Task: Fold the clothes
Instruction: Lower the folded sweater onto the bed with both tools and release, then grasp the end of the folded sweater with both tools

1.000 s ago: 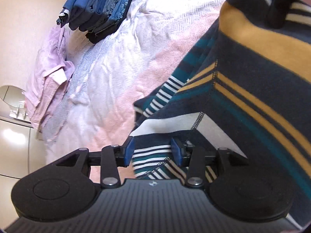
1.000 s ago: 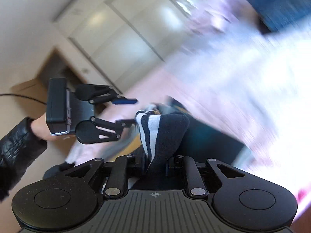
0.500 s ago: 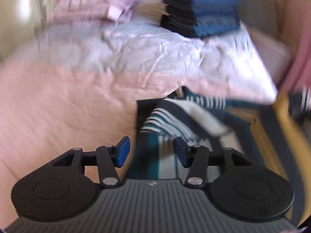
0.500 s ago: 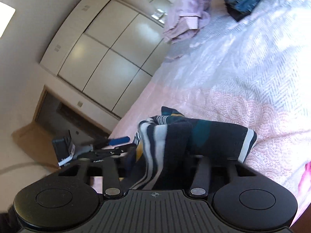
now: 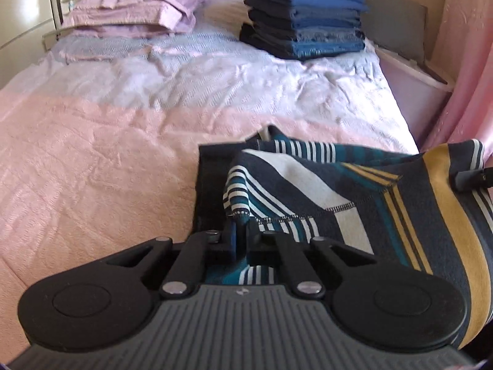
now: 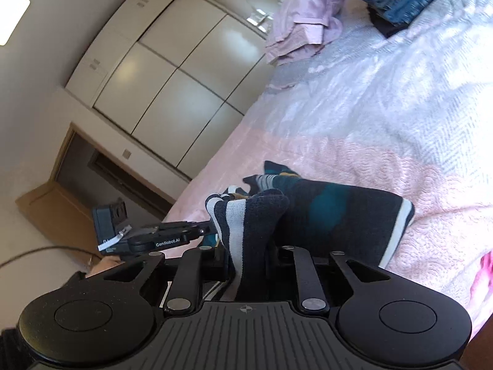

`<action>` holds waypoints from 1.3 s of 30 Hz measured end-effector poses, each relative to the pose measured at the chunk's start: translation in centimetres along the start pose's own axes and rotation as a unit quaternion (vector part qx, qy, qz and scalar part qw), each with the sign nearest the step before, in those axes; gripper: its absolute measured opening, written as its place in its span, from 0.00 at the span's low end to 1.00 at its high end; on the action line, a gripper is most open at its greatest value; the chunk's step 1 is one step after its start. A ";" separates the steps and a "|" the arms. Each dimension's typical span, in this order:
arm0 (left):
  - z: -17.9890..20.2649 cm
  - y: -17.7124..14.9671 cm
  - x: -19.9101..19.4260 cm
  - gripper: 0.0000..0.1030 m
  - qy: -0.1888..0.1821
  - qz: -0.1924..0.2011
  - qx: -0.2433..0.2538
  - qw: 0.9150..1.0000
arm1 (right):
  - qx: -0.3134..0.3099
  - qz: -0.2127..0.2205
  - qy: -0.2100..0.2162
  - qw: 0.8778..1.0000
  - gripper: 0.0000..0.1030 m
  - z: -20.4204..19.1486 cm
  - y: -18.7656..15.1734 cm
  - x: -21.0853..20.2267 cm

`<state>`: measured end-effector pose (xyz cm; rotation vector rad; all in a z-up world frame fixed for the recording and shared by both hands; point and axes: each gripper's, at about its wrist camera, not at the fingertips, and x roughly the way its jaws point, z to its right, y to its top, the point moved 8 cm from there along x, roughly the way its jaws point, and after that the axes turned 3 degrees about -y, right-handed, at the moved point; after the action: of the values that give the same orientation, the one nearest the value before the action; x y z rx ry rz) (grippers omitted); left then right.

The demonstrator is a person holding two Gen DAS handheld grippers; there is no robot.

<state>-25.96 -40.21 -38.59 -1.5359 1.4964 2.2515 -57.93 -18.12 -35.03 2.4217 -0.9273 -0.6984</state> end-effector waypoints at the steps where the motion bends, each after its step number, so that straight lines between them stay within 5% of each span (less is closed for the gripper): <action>1: -0.1 0.4 -0.4 0.03 0.003 0.013 -0.001 1.000 | -0.003 -0.002 0.000 1.000 0.18 -0.2 0.1 0.0; 6: -0.8 4.3 -2.8 0.03 -0.004 0.100 -0.019 0.995 | -0.051 0.023 0.032 0.998 0.17 -3.2 2.9 -1.2; 10: -0.9 3.7 1.2 0.03 -0.004 0.060 -0.019 0.998 | -0.086 0.040 0.012 0.995 0.17 -2.7 3.6 -1.7; 13: -0.9 2.1 4.7 0.04 -0.006 0.031 -0.024 0.999 | -0.031 0.020 -0.033 0.999 0.17 2.6 2.4 0.0; 16: -1.0 2.8 4.6 0.04 -0.010 0.052 -0.034 0.998 | 0.020 0.020 -0.032 0.999 0.17 5.2 1.7 0.1; 22: -1.6 3.9 5.5 0.05 -0.010 0.048 -0.037 0.998 | -0.029 0.042 -0.034 0.998 0.17 3.5 3.0 -0.8; 27: -3.7 3.1 6.9 0.21 -0.017 0.039 -0.101 0.994 | 0.036 0.029 -0.037 0.998 0.18 6.6 2.4 0.1; 33: -6.1 3.4 2.1 0.20 0.051 0.068 -0.116 0.990 | 0.049 0.053 -0.070 0.995 0.30 6.9 3.7 -2.0; 35: -6.3 3.0 -0.6 0.20 0.075 0.080 -0.110 0.988 | 0.026 0.064 -0.103 0.992 0.42 6.2 4.0 -3.5; 39: -4.1 0.6 -5.5 0.20 0.090 0.082 -0.061 0.991 | -0.012 0.086 -0.124 0.988 0.44 3.6 3.8 -6.8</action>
<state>-20.61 -40.98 -34.35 -1.7525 1.6130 2.3918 -66.25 -16.69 -33.66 2.2338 -1.2033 -0.9547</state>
